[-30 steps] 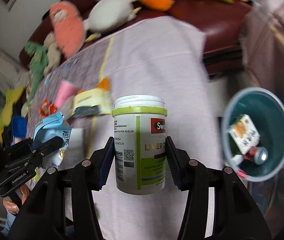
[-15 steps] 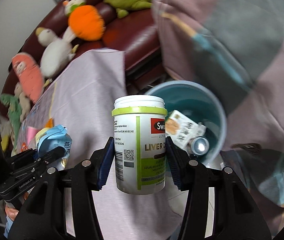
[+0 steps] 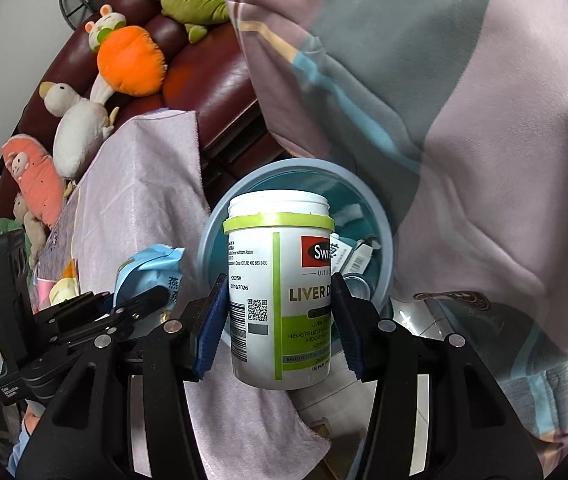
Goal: Collect trash
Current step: 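Carry the wrapper and pill bottle over the teal bin and open both tools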
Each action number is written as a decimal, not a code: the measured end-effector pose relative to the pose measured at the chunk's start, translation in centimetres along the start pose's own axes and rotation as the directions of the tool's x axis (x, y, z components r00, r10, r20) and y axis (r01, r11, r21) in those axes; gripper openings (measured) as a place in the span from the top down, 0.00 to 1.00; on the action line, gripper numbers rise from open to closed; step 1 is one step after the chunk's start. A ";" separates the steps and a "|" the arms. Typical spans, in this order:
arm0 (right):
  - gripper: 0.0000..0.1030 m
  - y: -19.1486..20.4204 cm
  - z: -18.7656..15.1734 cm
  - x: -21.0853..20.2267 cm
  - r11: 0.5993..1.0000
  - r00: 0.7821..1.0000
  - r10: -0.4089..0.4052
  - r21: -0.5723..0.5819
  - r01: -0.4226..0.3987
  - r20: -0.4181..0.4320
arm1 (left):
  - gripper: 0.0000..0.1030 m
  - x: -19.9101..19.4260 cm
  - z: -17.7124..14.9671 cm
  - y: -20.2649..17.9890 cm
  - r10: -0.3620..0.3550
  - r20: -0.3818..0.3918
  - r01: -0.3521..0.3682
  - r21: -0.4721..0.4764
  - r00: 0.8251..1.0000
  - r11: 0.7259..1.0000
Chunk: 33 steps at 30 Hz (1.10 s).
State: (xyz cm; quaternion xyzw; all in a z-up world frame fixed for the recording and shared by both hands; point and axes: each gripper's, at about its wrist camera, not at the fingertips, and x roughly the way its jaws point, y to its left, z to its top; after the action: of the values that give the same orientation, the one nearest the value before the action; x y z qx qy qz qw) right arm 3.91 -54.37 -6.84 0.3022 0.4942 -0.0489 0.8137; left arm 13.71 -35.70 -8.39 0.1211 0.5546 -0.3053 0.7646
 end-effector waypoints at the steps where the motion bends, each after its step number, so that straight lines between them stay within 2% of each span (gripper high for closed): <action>1: 0.53 -0.1 0.1 0.1 1.000 1.000 -0.001 0.001 0.001 -0.004 | 0.43 0.2 0.0 0.0 0.004 0.001 -0.004 -0.001 1.000 1.000; 2: 0.53 -0.1 0.1 0.3 1.000 1.000 -0.001 0.000 0.001 -0.007 | 0.37 0.5 0.0 -0.1 0.010 0.005 -0.010 -0.003 1.000 1.000; 9: 0.53 0.0 0.4 1.2 1.000 1.000 0.001 -0.009 -0.001 -0.028 | 0.33 1.3 -0.1 0.4 0.018 -0.019 -0.018 -0.021 1.000 1.000; 17: 0.53 1.2 0.3 2.9 0.999 0.997 0.007 -0.038 -0.009 -0.071 | 0.21 -0.3 -1.3 1.2 0.016 0.005 -0.016 -0.034 1.000 0.999; 23: 0.53 3.4 -0.1 4.7 0.994 0.994 0.019 -0.101 -0.031 -0.110 | 0.18 -2.1 -2.7 2.8 0.010 0.028 -0.008 -0.066 1.000 0.998; 26: 0.46 4.4 -0.2 5.1 0.992 0.992 0.023 -0.119 -0.038 -0.120 | 0.17 -2.6 -3.3 4.0 0.010 0.031 -0.007 -0.102 0.999 0.995; 29: 0.45 4.9 0.0 4.8 0.992 0.994 0.020 -0.120 -0.033 -0.108 | 0.17 -3.0 -3.8 5.1 0.008 0.029 -0.005 -0.126 1.000 0.992; 33: 0.38 5.1 0.0 4.0 0.993 0.996 -0.007 -0.117 -0.004 -0.088 | 0.17 -3.2 -4.3 5.9 -0.005 0.030 0.009 -0.143 1.000 0.990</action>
State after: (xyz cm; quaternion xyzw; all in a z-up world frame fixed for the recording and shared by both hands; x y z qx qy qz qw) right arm 7.90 -49.33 -7.92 0.2555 0.5320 -0.0071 0.8072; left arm 13.35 -27.73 -7.84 0.0595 0.5642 -0.2691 0.7783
